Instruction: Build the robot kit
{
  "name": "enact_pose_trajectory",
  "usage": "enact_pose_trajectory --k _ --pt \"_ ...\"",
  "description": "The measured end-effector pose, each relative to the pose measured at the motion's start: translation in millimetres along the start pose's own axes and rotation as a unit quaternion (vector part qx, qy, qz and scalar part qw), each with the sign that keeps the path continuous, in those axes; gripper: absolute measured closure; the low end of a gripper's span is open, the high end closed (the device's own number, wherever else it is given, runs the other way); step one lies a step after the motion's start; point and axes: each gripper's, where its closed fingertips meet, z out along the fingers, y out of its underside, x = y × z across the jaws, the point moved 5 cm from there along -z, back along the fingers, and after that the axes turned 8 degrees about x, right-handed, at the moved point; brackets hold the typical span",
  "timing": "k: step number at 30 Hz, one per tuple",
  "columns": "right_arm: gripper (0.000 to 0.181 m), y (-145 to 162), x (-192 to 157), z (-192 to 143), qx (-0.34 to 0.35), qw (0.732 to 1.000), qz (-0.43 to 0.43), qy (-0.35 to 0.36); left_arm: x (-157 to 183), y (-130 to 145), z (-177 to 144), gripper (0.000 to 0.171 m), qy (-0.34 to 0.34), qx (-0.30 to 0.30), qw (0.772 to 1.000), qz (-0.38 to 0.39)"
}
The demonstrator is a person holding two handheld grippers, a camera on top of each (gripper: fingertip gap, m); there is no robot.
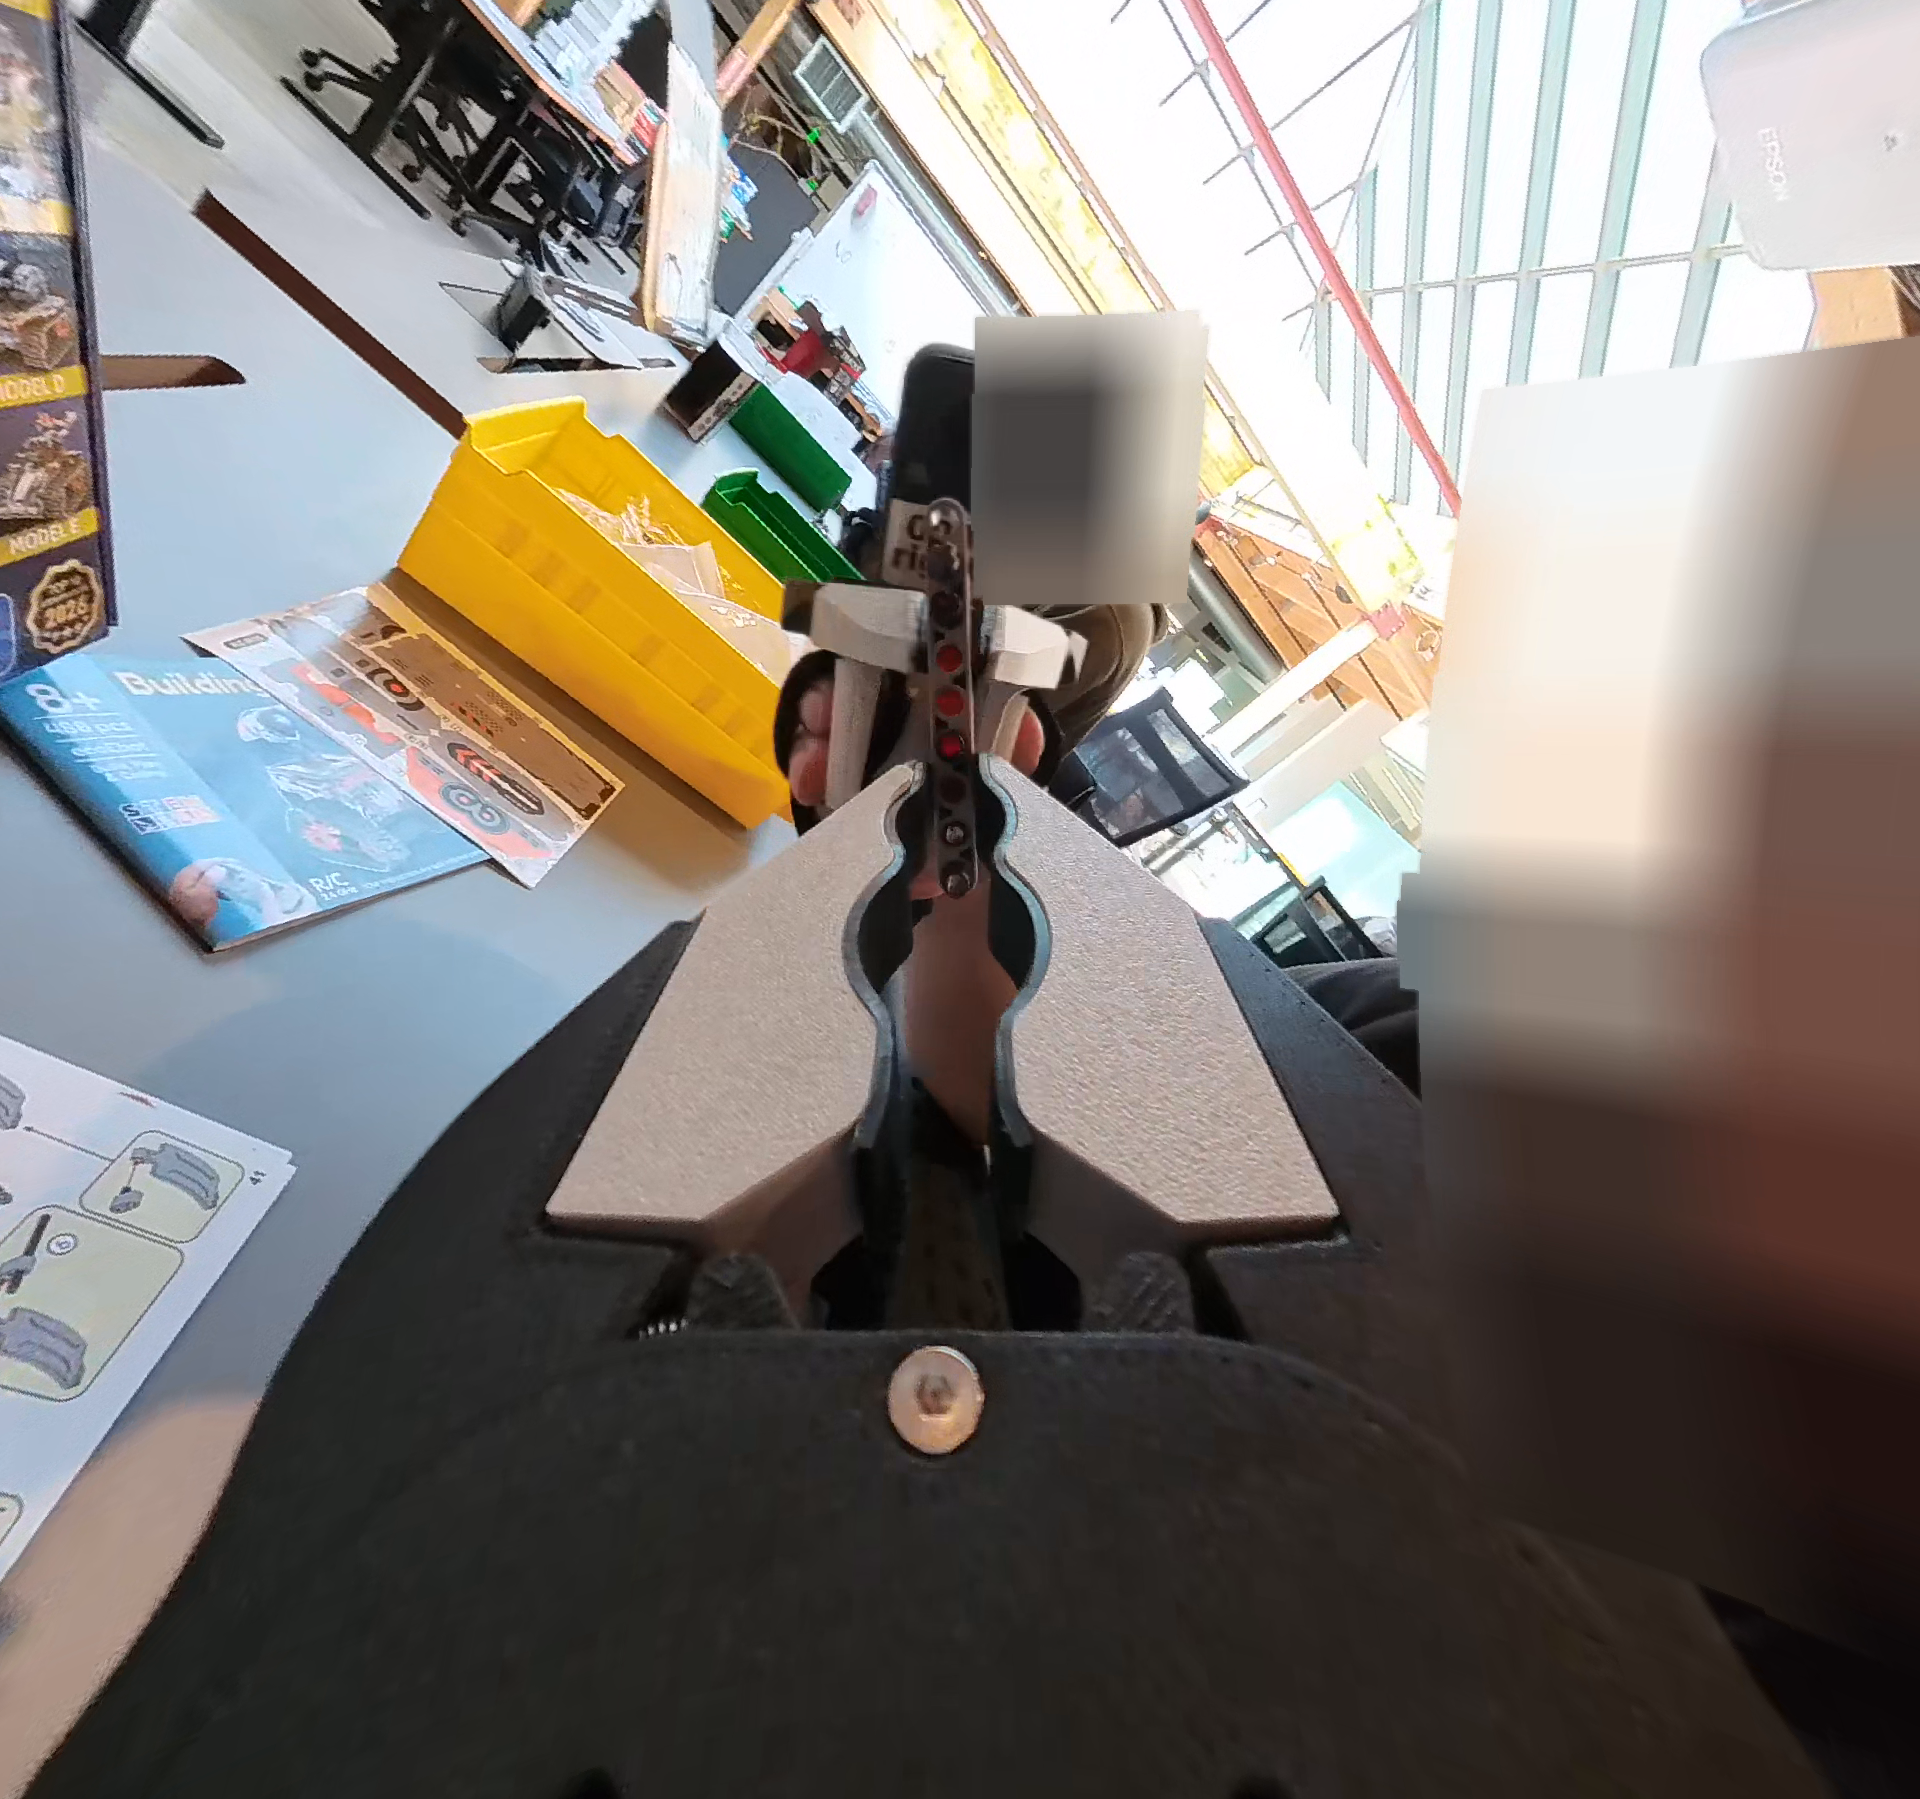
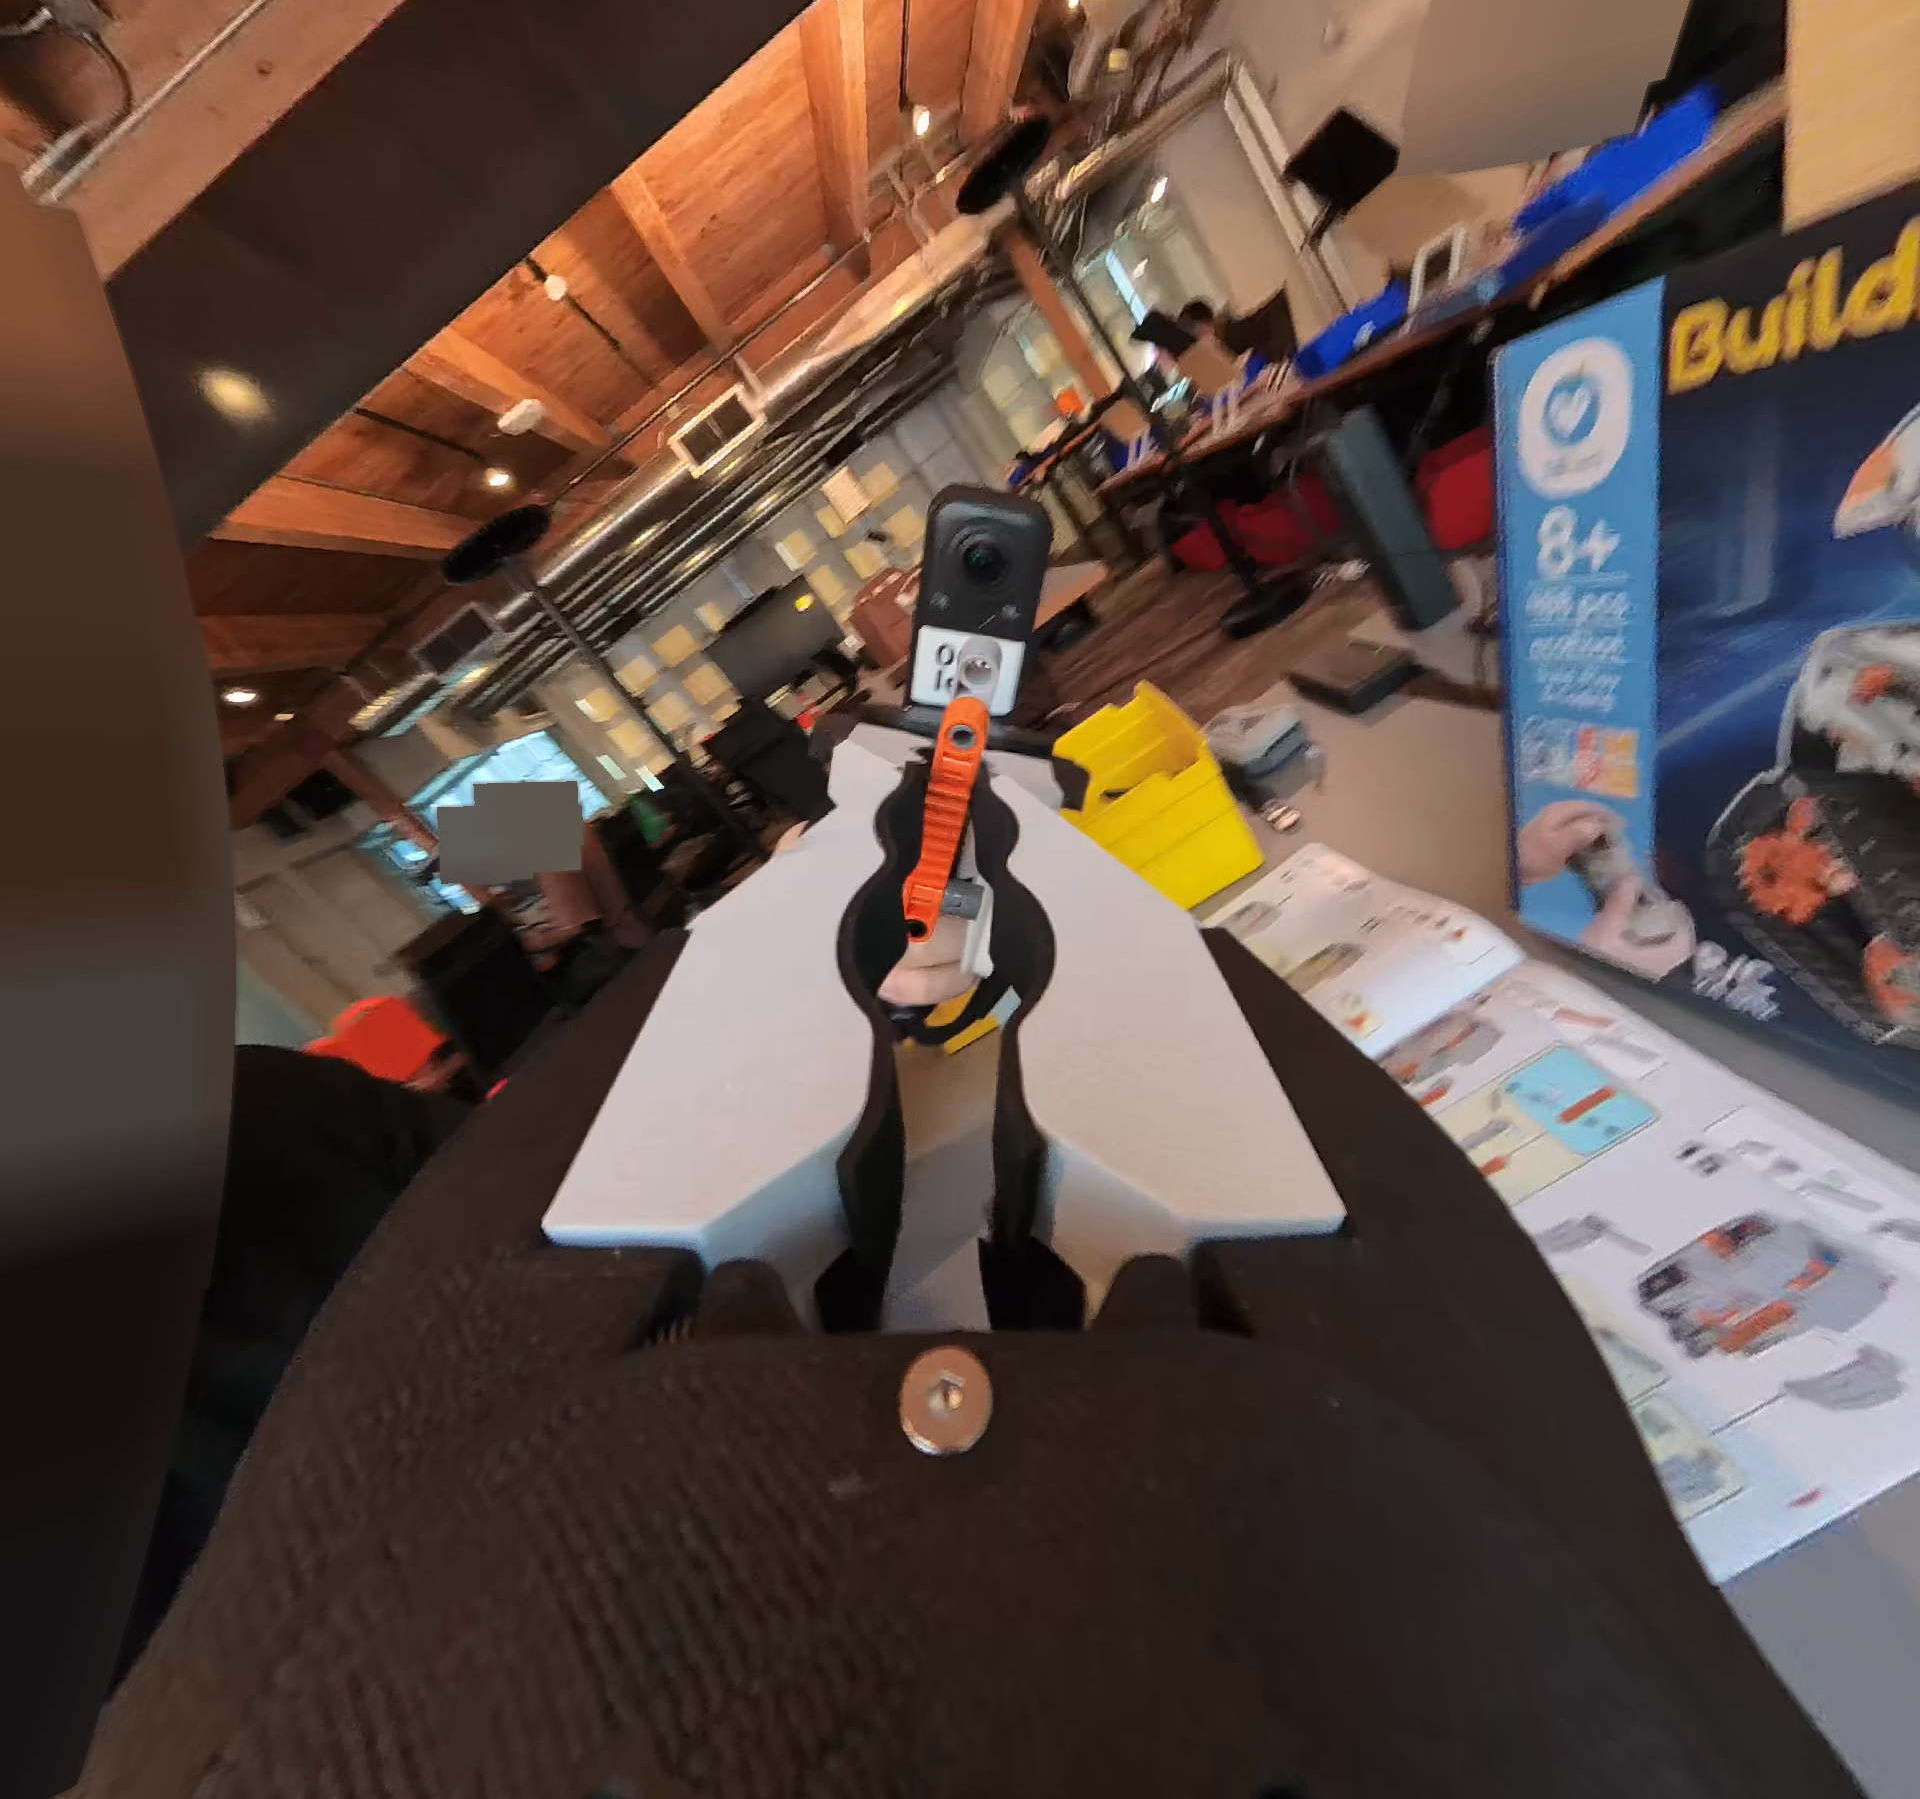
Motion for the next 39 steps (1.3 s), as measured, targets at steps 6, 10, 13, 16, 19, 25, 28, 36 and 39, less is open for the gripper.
enact_pose_trajectory --k 6,10,13,16,19,25,28,36,39 --pt "0.176 -6 3 -5 0.005 1.000 0.024 0.005 -12 -7 -10 0.137 -0.043 0.016 0.999 -0.019" --pt "0.175 -7 4 -7 0.001 1.000 0.011 0.018 -12 -21 -29 0.136 -0.077 0.049 0.996 0.007" --pt "0.176 -6 4 -6 -0.001 1.000 0.004 0.024 -7 -29 -40 0.139 -0.088 0.065 0.994 0.022" --pt "0.175 -5 6 -6 -0.003 1.000 0.004 0.028 -3 -35 -49 0.140 -0.092 0.082 0.992 0.029" --pt "0.176 -3 6 -5 -0.007 1.000 0.004 0.029 0 -38 -54 0.141 -0.097 0.091 0.990 0.036" --pt "0.176 -2 8 -4 -0.008 1.000 0.006 0.030 7 -40 -55 0.142 -0.094 0.095 0.990 0.042" --pt "0.176 -1 8 -4 -0.010 1.000 0.003 0.030 10 -40 -55 0.142 -0.097 0.095 0.990 0.048" --pt "0.175 1 10 -4 -0.015 0.999 0.005 0.030 12 -42 -58 0.142 -0.107 0.099 0.988 0.057" --pt "0.175 3 13 -3 -0.021 0.999 0.002 0.033 13 -44 -61 0.143 -0.108 0.104 0.987 0.057"
